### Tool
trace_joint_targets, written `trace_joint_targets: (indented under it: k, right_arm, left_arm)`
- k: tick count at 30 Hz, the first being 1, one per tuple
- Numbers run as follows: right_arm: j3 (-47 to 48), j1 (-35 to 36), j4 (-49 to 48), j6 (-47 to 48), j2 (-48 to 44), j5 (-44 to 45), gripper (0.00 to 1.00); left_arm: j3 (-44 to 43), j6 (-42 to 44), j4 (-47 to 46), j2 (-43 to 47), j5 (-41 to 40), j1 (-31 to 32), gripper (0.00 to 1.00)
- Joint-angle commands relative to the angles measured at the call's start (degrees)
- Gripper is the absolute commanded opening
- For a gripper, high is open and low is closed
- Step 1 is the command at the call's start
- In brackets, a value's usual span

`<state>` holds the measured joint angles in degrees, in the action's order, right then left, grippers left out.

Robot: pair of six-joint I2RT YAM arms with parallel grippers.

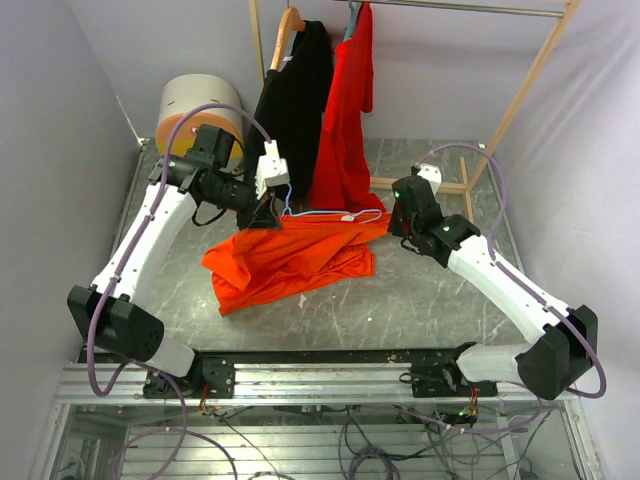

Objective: Place the t-shirt on the hanger

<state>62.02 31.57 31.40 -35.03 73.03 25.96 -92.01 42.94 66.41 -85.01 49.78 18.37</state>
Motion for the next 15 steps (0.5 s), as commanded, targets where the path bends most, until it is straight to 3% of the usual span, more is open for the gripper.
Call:
trace_joint_targets:
  k: [1,10,15]
  right_arm:
    - [5.27,-2.99,5.82,6.73,0.68,7.55,0.00]
    - [17.52,-2.63,10.17,12.75,2.90,3.65,0.00]
    - [24.42,2.67,14.65,14.18,6.93,5.92,0.00]
  left_arm:
    - [-0.34,-0.57,2.69,0.60,-0.99,-2.46,0.07]
    - [-4.34,-8.20,-5.55,-3.60,-1.53,-2.14,0.07]
    - [-6.70,-12.57,-9.04,-5.53,-0.65,-0.18,0.07]
